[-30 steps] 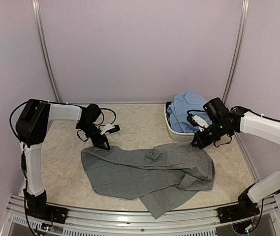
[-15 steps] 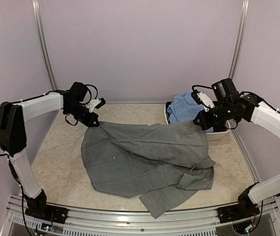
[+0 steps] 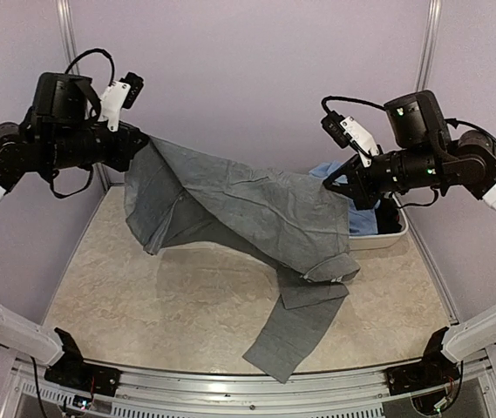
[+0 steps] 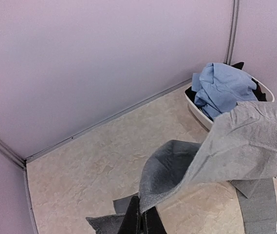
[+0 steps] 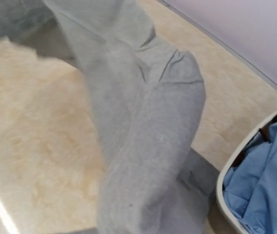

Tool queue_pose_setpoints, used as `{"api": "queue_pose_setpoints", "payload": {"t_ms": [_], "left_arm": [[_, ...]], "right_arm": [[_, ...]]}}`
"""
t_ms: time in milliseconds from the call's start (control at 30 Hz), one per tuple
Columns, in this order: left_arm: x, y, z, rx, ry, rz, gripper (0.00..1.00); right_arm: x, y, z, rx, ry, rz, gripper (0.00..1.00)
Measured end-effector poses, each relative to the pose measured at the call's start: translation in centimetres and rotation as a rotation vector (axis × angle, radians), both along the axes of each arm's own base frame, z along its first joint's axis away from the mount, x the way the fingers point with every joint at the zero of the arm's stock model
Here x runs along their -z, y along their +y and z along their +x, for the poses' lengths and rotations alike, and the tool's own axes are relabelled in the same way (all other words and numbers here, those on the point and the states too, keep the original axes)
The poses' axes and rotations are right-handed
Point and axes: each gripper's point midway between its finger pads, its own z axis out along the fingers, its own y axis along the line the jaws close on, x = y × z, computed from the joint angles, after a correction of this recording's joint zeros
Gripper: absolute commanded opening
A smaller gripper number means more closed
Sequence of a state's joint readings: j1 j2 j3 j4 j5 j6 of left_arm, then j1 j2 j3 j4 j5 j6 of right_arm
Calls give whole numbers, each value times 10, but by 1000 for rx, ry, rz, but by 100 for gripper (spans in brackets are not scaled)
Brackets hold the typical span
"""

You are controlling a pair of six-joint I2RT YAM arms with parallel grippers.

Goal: Fold and stack the long sleeve shirts
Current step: Pick up the flattened shirt from the center of the board, then flatten out the flattened shirt at the center of the board.

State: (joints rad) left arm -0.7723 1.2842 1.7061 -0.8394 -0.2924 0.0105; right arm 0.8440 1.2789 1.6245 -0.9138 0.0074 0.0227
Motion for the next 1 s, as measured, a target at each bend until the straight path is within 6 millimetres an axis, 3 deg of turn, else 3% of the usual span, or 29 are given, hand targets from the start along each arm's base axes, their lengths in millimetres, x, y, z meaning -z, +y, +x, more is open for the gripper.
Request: {"api": "queue_pose_setpoints", "payload": {"t_ms": [167, 300, 400, 500, 600, 667, 733, 800, 900, 1000], "left_arm": [[-38, 68, -30, -200, -65, -68, 0], [-52, 104, -21, -340, -98, -71, 0], [-46, 136, 22, -483, -81, -32, 0], [-31, 168, 79, -587, -34, -7, 0], [-21, 183, 141, -609, 10, -7, 0], [-25, 186, 175, -604, -3, -23, 0], [-31, 187, 199, -595, -36, -47, 0], [-39, 186, 204, -582, -61, -65, 0], [-73, 184, 190, -548, -143, -113, 0], [-136, 180, 145, -481, -290, -200, 0]], "right_arm": [[-35, -14, -13, 11, -58, 39, 0], [-61, -8, 8, 59, -135, 29, 0], [-73, 4, 51, 121, -200, -12, 0], [-69, 15, 120, 196, -253, -62, 0], [-71, 25, 183, 241, -330, -88, 0], [-79, 28, 213, 265, -411, -98, 0], [-92, 28, 226, 278, -485, -94, 0], [-114, 27, 228, 284, -563, -67, 0], [-162, 20, 213, 288, -683, 8, 0], [-213, 7, 184, 283, -792, 98, 0]]}}
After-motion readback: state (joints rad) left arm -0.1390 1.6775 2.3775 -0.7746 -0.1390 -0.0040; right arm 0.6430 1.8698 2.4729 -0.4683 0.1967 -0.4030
